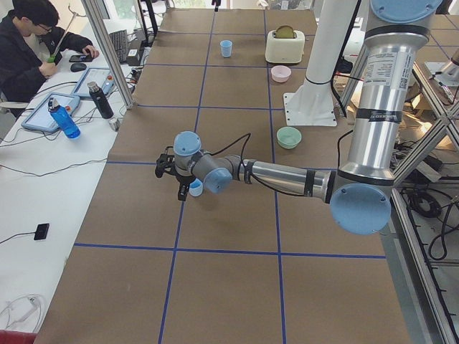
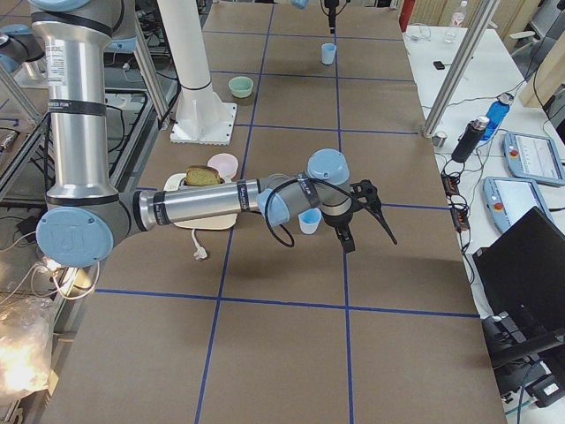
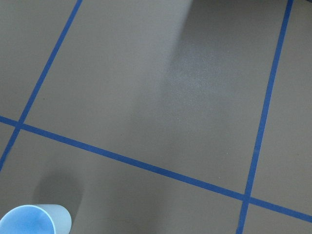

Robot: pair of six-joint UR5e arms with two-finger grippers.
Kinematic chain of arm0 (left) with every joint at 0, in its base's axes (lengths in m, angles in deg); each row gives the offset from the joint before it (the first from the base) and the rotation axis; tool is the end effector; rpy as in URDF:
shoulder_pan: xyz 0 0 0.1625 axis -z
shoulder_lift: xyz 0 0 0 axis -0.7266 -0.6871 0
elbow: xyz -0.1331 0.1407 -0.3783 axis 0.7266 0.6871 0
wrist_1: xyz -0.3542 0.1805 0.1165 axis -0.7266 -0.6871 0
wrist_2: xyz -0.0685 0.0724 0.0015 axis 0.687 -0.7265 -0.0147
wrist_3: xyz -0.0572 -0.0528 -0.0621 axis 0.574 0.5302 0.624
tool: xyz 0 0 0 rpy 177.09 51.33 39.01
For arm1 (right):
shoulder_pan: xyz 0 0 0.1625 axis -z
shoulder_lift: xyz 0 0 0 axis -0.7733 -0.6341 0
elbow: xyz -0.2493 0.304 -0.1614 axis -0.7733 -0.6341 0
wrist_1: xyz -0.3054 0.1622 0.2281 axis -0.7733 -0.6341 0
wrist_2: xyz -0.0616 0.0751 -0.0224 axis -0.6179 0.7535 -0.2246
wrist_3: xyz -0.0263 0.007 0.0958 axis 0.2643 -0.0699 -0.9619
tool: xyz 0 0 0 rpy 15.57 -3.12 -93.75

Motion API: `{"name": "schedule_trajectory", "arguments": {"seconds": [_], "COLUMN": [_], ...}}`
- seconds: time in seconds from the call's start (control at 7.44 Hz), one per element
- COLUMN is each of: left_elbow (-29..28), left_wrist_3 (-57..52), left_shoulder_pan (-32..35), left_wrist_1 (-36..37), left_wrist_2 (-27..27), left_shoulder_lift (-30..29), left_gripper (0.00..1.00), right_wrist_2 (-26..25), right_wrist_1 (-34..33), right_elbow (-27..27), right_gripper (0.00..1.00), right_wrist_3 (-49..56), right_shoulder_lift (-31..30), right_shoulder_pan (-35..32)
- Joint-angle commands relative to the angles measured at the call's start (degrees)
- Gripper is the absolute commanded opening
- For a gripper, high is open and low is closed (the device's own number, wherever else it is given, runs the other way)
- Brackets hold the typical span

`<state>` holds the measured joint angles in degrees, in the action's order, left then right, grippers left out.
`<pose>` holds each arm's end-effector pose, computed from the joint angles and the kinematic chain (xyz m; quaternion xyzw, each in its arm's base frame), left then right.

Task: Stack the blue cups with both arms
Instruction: 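Lower the left gripper onto the light-blue cup and close it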

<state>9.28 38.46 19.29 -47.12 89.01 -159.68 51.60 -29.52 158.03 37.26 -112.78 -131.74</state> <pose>0.1654 -0.5474 0.5450 0.1096 0.4140 0.0160 0.9035 -0.0130 -0.5101 0.5381 0.1738 -0.3820 -0.0888 0.9033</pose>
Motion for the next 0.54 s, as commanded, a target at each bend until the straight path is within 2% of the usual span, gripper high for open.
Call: {"name": "schedule_trajectory", "arguments": {"seconds": [0.0, 0.13, 0.27, 0.4], "left_elbow": [-0.3, -0.3, -0.4, -1.2], "left_wrist_3": [0.1, 0.1, 0.0, 0.0], "left_shoulder_pan": [-3.1, -3.5, -3.9, -4.8], "left_wrist_1": [0.0, 0.0, 0.1, 0.0], "left_wrist_2": [-2.4, -2.4, -2.4, -2.6], "left_shoulder_lift": [-0.3, -0.3, -0.3, -0.4], "left_gripper": [0.74, 0.73, 0.61, 0.41], "right_wrist_2": [0.0, 0.1, 0.0, 0.1], "right_wrist_1": [-0.1, -0.1, 0.0, 0.1], "right_elbow": [-0.1, -0.1, -0.6, -0.6], "right_gripper": [1.0, 1.0, 1.0, 1.0], "right_wrist_3": [0.0, 0.0, 0.0, 0.0], "right_shoulder_lift": [-0.2, -0.2, -0.2, -0.2], "right_shoulder_pan": [0.2, 0.6, 0.8, 1.1]}}
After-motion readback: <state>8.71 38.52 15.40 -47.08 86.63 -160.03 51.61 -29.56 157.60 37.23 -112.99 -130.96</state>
